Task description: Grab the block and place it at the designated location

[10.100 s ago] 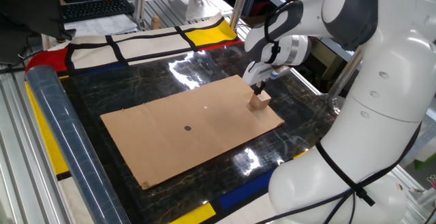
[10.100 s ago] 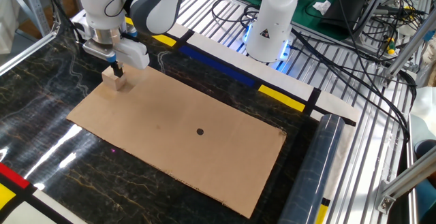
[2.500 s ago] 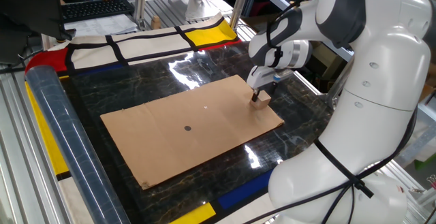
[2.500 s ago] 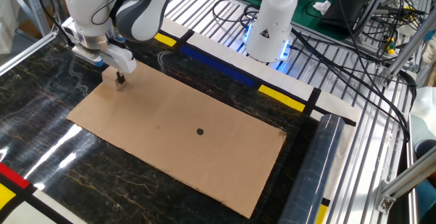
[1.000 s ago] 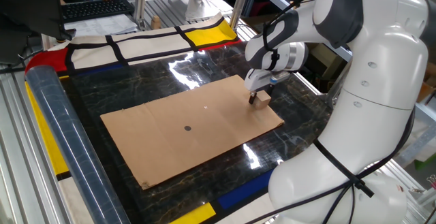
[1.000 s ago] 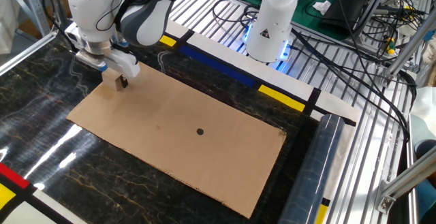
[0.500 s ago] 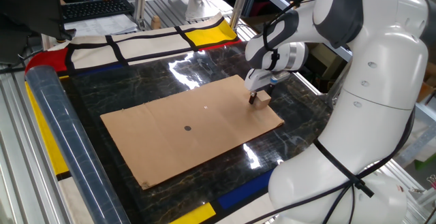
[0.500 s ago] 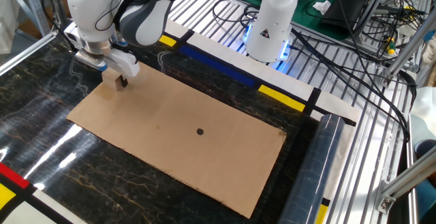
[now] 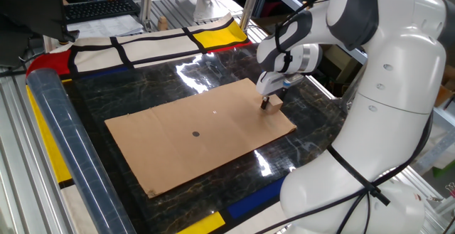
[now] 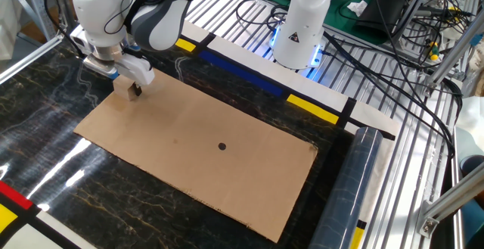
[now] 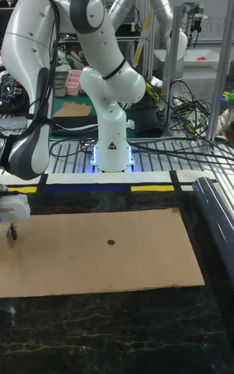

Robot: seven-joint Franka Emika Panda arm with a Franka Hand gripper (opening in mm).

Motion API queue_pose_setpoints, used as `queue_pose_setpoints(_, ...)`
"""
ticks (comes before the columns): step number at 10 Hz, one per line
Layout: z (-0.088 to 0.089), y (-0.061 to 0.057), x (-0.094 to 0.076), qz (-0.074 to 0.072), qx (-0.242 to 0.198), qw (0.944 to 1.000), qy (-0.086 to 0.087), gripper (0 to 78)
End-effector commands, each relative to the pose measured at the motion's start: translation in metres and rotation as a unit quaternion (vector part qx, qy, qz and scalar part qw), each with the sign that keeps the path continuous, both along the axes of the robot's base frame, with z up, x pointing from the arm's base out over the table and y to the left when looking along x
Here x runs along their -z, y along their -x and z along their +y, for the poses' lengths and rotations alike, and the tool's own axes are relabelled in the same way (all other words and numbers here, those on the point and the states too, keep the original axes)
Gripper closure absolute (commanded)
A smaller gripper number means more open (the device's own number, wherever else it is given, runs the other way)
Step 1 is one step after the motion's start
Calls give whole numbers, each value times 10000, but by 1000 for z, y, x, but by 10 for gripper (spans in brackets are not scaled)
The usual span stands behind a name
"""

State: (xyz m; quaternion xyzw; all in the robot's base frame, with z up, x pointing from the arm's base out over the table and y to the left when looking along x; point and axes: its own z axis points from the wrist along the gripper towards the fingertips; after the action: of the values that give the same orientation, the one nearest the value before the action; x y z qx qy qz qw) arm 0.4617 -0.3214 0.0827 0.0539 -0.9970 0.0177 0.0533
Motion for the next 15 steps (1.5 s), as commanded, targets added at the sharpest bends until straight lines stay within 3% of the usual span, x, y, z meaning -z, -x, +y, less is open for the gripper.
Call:
queue_pose_setpoints(1,-2,0,-1,-1,-4,10000,8,1)
queue_pose_setpoints(9,-2,2,1,-27,-8,10000,-19,1)
queue_pose_setpoints(10,-2,2,1,-27,-8,10000,-19,765)
queue_pose_setpoints(15,-2,2,1,-27,-8,10000,-19,765)
